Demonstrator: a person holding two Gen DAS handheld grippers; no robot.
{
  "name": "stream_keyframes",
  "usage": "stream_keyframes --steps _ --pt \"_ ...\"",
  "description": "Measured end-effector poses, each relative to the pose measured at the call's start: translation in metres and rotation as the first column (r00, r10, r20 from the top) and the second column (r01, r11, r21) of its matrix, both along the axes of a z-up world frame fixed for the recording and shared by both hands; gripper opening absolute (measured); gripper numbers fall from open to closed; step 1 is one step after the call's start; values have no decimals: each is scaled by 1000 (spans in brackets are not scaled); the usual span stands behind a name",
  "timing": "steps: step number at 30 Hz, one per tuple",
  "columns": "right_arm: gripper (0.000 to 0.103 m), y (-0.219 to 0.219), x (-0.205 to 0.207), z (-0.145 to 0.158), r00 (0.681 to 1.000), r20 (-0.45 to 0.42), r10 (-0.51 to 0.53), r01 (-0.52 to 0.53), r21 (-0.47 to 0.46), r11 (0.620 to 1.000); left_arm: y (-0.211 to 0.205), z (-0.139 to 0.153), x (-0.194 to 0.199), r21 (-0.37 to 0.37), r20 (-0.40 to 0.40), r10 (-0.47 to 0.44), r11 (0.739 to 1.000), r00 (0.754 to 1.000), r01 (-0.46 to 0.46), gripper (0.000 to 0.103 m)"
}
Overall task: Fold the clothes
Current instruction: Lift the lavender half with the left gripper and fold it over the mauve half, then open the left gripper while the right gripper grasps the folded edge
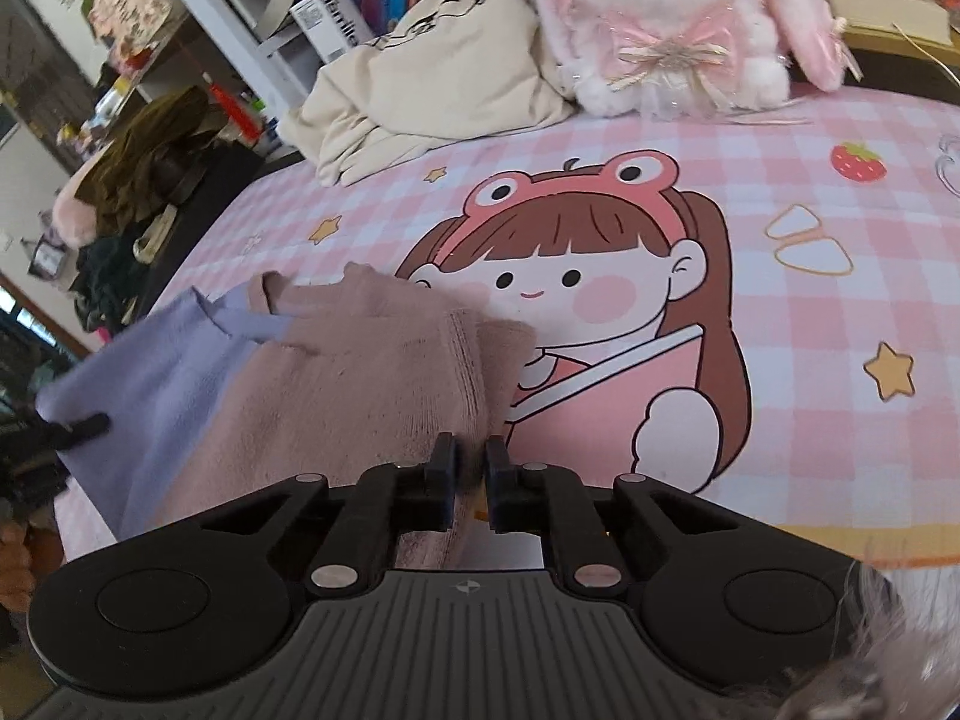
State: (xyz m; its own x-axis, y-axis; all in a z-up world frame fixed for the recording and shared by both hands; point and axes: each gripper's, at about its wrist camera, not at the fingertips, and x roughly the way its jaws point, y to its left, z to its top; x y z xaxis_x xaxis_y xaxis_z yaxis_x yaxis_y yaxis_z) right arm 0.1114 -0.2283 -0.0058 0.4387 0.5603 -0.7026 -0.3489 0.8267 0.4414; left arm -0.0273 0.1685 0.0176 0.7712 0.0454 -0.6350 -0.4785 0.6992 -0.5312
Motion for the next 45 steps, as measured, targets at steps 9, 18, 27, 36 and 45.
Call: stream_keyframes --steps 9,18,27,36,45 --pt "10 -9 7 -7 1000 -15 25 -24 49 998 -71 75 1 166 157 -199 971 967 173 13" --pt "10 -17 10 -12 999 -42 34 -29 103 994 -212 89 7 406 -30 -551 755 834 514 25" --pt "18 -35 12 -15 992 -123 23 0 179 984 -327 -5 3 527 -541 -665 208 514 824 82" --pt "42 -76 -9 3 982 -187 -1 61 313 948 -259 63 -12 475 -200 -657 584 727 658 83" --pt "43 -50 -17 -6 950 -309 34 85 362 928 -234 37 -1 583 -249 -444 641 861 499 85"
